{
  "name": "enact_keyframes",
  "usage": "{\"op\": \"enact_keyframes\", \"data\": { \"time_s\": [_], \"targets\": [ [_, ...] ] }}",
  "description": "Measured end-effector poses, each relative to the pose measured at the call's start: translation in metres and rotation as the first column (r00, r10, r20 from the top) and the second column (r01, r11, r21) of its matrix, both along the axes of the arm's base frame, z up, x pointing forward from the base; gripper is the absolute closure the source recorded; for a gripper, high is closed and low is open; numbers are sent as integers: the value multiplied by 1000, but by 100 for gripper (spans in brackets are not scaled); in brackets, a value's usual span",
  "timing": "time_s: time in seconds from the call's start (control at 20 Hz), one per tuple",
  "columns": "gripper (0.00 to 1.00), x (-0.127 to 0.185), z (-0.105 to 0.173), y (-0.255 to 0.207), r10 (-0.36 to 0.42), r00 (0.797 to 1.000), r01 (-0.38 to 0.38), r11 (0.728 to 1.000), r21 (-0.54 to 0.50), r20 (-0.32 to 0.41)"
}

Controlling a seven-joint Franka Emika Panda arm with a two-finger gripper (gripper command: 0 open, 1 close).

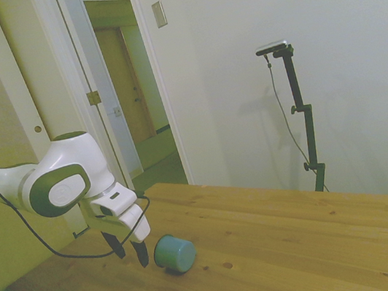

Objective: Flip the mug upright

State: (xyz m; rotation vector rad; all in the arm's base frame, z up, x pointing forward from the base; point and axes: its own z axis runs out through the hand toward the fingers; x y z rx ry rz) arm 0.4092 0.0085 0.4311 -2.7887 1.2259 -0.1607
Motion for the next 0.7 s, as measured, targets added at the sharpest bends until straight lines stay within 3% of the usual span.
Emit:
{"op": "enact_keyframes", "data": {
  "time_s": [0.2,0.4,0.7],
  "targets": [
    [0,7,4,-10,11,1000,-12,999,-52,-13],
    [0,35,38,-16,-3,1000,2,995,-96,-12],
    [0,58,92,47,-68,998,69,960,-272,16]
  ]
}}
